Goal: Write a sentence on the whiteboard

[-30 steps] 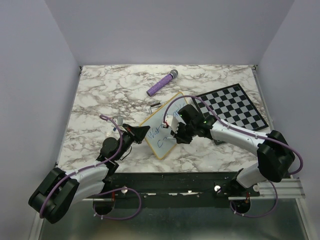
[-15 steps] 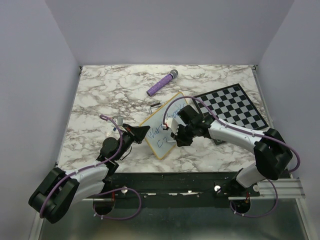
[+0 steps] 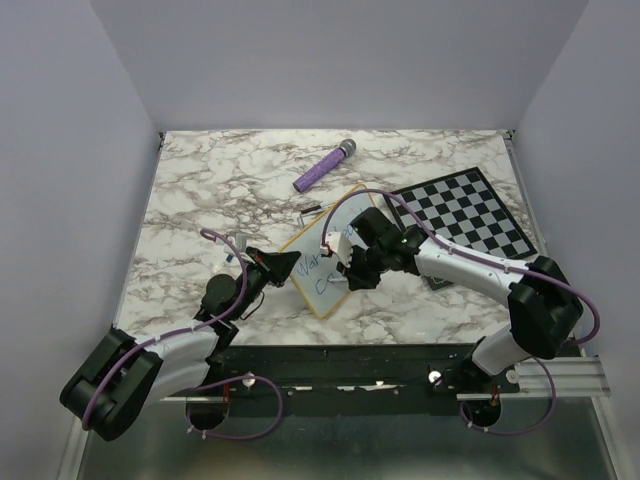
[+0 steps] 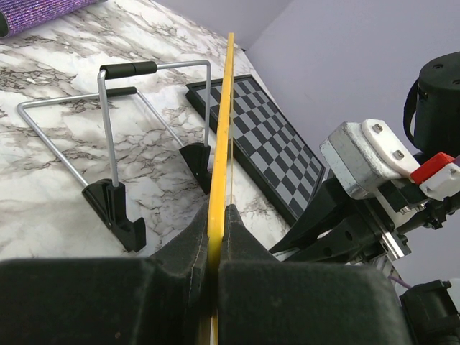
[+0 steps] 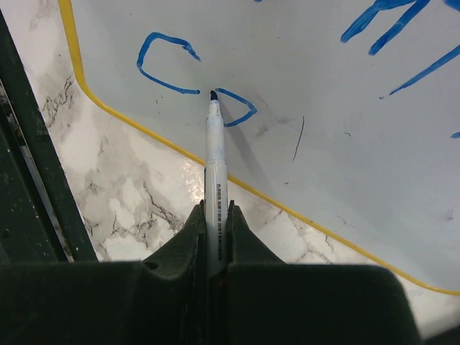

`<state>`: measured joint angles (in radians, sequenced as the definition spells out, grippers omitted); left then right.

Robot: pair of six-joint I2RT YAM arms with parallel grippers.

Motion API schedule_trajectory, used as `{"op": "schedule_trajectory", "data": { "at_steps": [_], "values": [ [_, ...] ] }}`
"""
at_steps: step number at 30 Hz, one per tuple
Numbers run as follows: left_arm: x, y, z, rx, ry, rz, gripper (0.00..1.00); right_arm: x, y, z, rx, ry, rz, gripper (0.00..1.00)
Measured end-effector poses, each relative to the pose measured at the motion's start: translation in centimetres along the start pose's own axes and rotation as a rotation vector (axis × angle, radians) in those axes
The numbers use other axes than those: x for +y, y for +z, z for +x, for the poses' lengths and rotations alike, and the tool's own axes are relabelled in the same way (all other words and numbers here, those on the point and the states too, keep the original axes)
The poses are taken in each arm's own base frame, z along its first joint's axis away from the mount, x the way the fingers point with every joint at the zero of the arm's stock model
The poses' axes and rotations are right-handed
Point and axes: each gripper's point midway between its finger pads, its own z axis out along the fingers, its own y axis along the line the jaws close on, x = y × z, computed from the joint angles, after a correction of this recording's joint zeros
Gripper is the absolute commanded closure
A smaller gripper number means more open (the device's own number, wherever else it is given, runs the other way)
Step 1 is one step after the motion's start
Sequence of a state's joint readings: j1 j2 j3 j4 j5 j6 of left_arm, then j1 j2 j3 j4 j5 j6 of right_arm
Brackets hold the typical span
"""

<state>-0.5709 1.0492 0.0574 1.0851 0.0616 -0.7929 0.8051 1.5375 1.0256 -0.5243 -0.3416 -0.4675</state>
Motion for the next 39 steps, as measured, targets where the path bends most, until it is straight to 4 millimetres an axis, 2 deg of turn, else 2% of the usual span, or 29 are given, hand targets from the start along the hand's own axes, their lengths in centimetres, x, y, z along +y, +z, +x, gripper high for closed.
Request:
{"op": "schedule_trajectory", "data": {
  "at_steps": [9,19,25,39],
  "values": [
    [0.0,0.0,0.0,0.0,0.0,0.001,1.0,-0.4,-0.2,0.0,0.003,0.022,0.026,1.0],
    [0.0,0.0,0.0,0.0,0.001,0.001,1.0,-2.4,-2.2,-0.9,-0.062,0.041,0.091,1.0],
    [-0.1,0.0,0.0,0.0,0.003,0.003,1.0,-2.8,-2.1,-0.5,-0.052,0.051,0.106,1.0],
    [-0.1,-0.1,-0.1,0.001,0.008,0.004,1.0,-2.6,-1.3,0.7,-0.009,0.049,0.081,0.99]
  ]
}}
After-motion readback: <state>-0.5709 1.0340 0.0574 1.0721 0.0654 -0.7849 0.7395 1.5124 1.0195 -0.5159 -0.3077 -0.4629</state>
